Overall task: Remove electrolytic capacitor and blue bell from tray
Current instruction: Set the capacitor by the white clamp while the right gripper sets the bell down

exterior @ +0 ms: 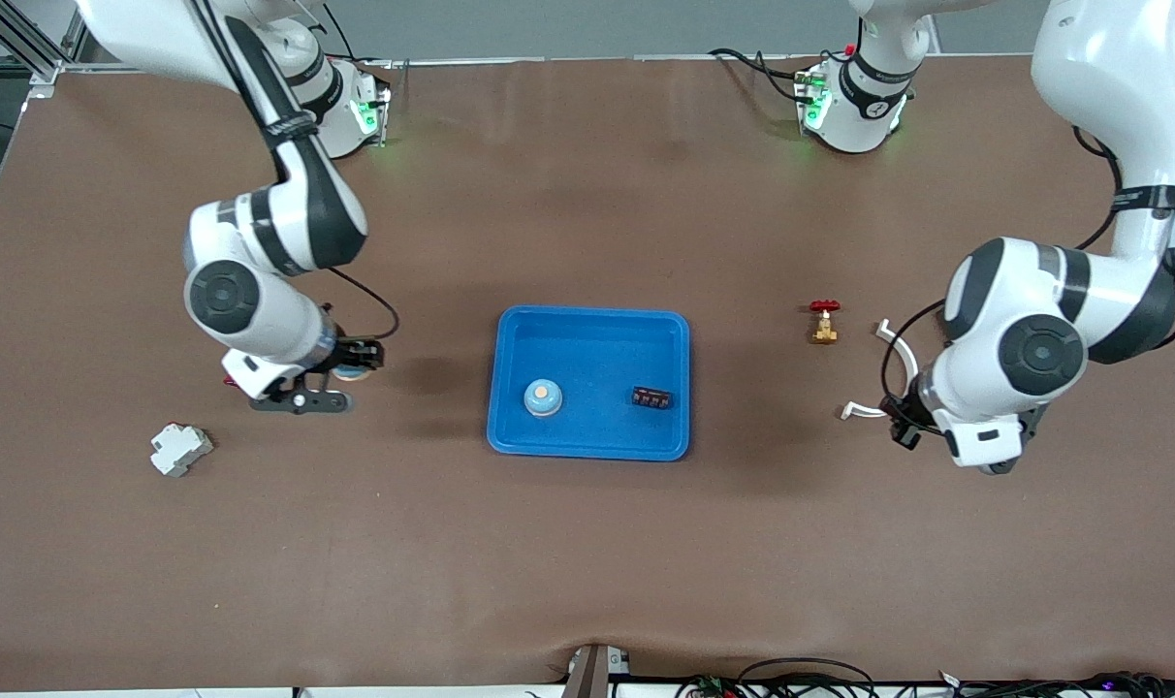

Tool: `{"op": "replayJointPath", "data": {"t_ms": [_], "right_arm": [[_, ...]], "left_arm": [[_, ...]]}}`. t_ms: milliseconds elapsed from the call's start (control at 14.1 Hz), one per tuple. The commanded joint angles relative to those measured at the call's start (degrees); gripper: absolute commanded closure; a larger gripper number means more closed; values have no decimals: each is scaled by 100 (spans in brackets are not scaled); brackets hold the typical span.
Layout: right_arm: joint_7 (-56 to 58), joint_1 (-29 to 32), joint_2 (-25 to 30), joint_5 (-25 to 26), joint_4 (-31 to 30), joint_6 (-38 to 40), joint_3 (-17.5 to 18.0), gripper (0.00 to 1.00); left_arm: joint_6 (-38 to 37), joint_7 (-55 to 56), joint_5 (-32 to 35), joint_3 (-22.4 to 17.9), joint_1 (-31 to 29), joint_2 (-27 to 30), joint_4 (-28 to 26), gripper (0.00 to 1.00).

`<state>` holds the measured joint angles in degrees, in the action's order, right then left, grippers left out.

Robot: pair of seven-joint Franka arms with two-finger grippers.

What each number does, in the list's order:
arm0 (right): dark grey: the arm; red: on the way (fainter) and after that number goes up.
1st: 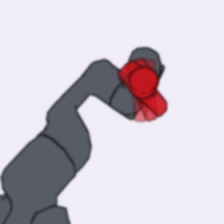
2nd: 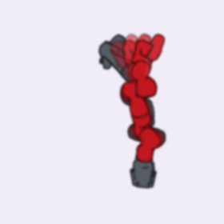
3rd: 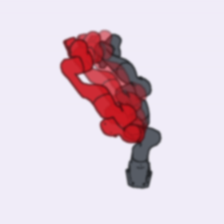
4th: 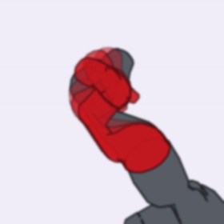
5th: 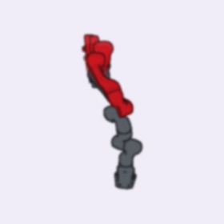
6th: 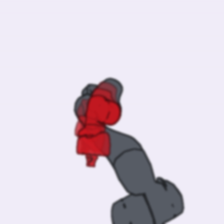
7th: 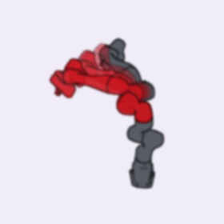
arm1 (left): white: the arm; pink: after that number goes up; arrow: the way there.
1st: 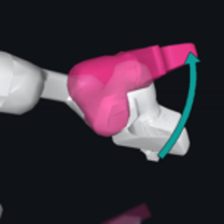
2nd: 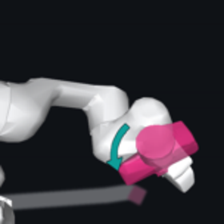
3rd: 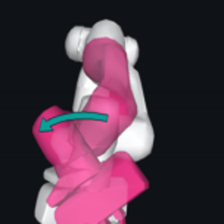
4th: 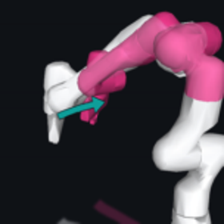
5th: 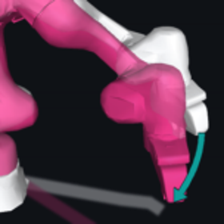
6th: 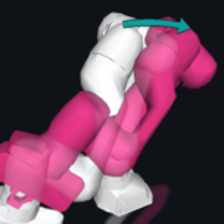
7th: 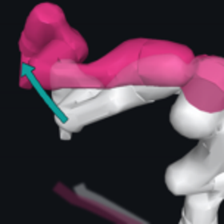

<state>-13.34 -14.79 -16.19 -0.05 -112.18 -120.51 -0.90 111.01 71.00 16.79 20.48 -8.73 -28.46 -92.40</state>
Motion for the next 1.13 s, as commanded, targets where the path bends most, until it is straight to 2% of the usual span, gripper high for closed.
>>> {"op": "replayJointPath", "data": {"t_ms": [0,141,495,778,1061], "right_arm": [[761,494,739,-22,-918,-270,116,100],[1200,757,863,-22,-1174,-445,116,100],[2176,1346,784,-22,-1701,-1543,107,100],[2494,1593,407,-22,-1843,-2238,107,100],[2486,1594,-138,-22,-1843,-2792,116,100]], "left_arm": [[-18,-489,34,52,-365,-203,-67,100],[0,-490,26,52,-402,-292,-120,100],[131,-438,52,52,-376,-275,-611,100],[211,-315,26,61,-436,-46,-1279,100],[509,71,17,70,-429,-134,-1631,100]]}}
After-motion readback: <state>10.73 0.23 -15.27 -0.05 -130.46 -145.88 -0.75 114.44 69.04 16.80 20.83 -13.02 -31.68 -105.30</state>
